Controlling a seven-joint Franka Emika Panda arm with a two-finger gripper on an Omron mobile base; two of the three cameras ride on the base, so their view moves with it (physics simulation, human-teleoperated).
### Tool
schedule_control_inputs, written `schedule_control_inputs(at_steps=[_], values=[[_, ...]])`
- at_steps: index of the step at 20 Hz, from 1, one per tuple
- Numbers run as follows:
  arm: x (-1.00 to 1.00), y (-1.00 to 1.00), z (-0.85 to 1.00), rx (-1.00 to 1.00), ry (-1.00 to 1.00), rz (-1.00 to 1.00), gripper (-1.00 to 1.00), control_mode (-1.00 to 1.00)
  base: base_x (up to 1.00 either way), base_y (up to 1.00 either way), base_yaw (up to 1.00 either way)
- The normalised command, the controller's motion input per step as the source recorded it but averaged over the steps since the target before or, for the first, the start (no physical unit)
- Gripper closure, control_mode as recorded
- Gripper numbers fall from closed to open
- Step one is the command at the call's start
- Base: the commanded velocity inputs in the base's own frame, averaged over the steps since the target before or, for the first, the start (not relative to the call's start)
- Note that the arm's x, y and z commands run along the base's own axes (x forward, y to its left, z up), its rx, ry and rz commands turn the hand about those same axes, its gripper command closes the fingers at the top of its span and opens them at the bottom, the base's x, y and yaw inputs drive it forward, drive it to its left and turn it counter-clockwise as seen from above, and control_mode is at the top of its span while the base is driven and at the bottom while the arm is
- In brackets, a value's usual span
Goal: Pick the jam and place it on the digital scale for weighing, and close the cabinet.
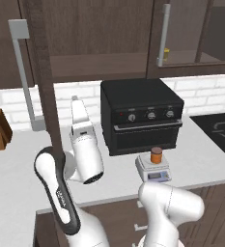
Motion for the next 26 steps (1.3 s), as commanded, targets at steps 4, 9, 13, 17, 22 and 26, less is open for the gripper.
schedule_control_inputs(at_steps=[4, 9, 13, 17, 22, 26], values=[[-0.07, -0.52, -0.57, 0.15, -0.13, 0.03, -1.00, -1.00, 0.00, 0.00, 0.00], [0.00, 0.19, -0.48, 0.04, -0.10, 0.01, -1.00, -1.00, 0.00, 0.00, 0.00], [-0.14, 0.61, 0.00, -0.02, -0.16, 0.00, -1.00, -1.00, 0.00, 0.00, 0.00], [-0.04, 0.72, -0.15, -0.07, -0.03, -0.01, -1.00, -1.00, 0.00, 0.00, 0.00], [-0.06, 0.73, -0.32, -0.11, 0.00, -0.05, -1.00, -1.00, 0.00, 0.00, 0.00], [0.00, 0.60, -0.19, -0.09, -0.03, -0.06, -1.00, -1.00, 0.00, 0.00, 0.00]])
